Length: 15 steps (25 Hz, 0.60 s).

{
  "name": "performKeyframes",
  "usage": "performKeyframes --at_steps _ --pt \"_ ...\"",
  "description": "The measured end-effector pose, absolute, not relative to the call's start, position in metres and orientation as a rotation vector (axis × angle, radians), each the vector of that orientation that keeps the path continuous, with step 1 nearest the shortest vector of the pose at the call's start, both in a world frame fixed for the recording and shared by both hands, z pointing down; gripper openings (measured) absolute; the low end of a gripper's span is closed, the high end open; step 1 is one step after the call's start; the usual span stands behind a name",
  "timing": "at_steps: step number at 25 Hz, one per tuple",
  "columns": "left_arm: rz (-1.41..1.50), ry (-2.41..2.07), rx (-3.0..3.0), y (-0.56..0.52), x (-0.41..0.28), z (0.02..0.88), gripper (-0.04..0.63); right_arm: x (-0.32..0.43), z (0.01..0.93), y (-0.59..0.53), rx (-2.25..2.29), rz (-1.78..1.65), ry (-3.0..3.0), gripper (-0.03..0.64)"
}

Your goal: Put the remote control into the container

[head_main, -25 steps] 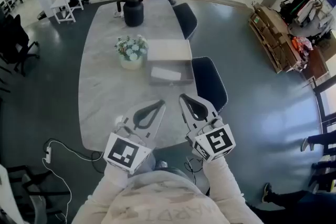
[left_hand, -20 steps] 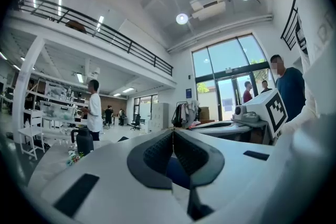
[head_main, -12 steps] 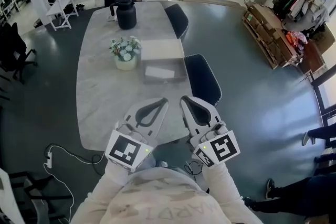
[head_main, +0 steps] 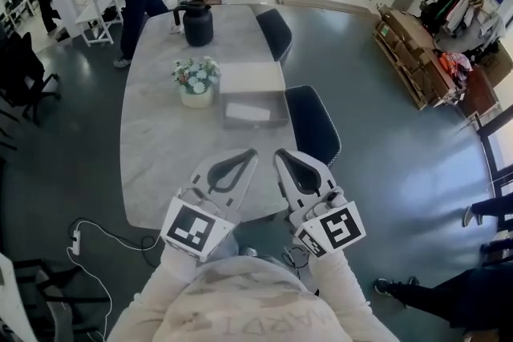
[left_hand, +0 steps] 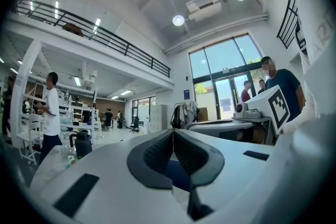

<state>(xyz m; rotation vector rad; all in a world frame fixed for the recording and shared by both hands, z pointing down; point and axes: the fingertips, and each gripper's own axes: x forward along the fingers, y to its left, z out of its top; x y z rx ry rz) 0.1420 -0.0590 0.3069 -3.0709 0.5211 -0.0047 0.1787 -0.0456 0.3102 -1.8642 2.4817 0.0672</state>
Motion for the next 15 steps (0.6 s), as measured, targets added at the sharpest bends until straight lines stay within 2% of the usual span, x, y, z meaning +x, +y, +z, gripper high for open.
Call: performKeyframes --at_steps 15 --pt "-0.014 0.516 -3.033 -0.084 0.137 0.312 0.014 0.178 0.312 -0.062 -1.857 0.039 2.484 0.021"
